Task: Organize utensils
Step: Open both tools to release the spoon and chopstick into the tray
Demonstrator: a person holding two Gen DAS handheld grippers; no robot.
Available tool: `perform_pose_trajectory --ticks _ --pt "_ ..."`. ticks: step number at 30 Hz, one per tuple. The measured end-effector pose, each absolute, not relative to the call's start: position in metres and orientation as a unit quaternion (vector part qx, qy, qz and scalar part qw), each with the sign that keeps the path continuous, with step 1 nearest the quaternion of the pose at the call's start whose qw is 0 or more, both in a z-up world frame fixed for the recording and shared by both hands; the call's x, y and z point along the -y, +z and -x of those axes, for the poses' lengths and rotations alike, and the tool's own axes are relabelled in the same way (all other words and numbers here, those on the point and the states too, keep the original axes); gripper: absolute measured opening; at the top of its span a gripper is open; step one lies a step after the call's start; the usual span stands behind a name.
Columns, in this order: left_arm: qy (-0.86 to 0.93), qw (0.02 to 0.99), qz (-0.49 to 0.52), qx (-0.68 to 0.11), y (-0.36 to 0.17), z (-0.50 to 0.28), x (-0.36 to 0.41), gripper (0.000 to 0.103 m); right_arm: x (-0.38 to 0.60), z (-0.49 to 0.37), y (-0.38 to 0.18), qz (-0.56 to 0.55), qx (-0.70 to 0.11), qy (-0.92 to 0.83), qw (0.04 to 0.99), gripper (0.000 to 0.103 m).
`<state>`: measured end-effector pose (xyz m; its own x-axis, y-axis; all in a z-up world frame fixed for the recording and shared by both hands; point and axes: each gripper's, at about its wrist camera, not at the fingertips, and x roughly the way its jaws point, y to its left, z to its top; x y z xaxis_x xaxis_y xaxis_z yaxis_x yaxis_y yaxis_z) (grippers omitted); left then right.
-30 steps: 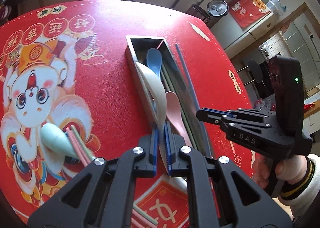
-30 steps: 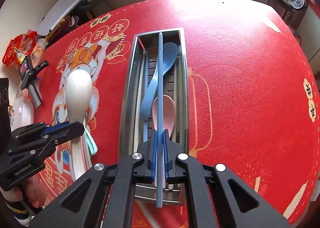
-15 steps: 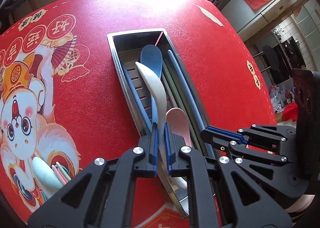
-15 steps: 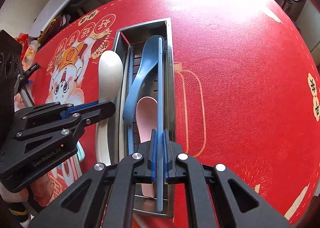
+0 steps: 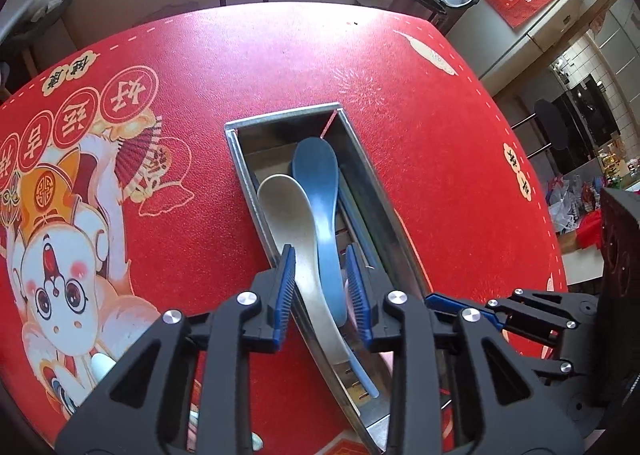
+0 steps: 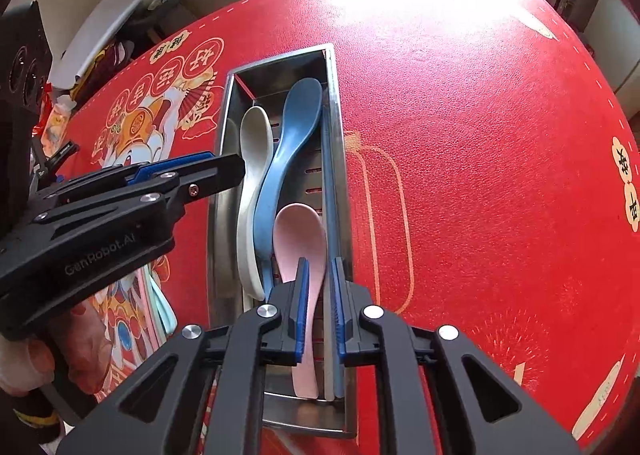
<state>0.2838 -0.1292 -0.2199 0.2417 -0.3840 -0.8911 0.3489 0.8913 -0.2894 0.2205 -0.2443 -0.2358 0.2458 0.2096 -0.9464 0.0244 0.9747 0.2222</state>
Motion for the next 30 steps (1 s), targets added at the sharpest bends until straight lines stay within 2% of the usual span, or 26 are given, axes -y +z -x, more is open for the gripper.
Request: perform_pose_trajectory --ticks 1,3,8,9,10,17,30 --pt "-0.231 0.792 0.018 -0.565 -0.215 -0.283 0.125 0.045 0.245 -0.218 -0.230 -0.094 -0.601 0.056 0.792 0.048" --pt "-0.224 0.808 0.022 -0.545 -0.202 -0.277 0.113 0.060 0.246 -0.212 -0.219 -0.097 -0.581 0.055 0.806 0.063" --pt "-0.211 0.829 0.032 -0.517 -0.176 -0.260 0.077 0.065 0.247 -0.197 -0.199 -0.078 -0.549 0.040 0.831 0.092" --pt "-0.207 0.834 0.035 -0.511 -0.171 -0.255 0.067 0.085 0.246 -0.194 -0.196 -0.074 -0.544 0.040 0.835 0.097" --pt "-0.199 0.842 0.037 -0.500 -0.165 -0.247 0.057 0.098 0.245 -0.192 -0.193 -0.067 -0.540 0.040 0.838 0.097" --pt "-0.170 0.856 0.039 -0.486 -0.158 -0.190 -0.007 0.097 0.235 -0.171 -0.187 -0.067 -0.526 0.066 0.845 0.097" --pt "-0.099 0.838 0.067 -0.532 -0.218 -0.097 -0.071 0.097 0.215 -0.132 -0.206 -0.080 -0.553 0.057 0.827 0.097"
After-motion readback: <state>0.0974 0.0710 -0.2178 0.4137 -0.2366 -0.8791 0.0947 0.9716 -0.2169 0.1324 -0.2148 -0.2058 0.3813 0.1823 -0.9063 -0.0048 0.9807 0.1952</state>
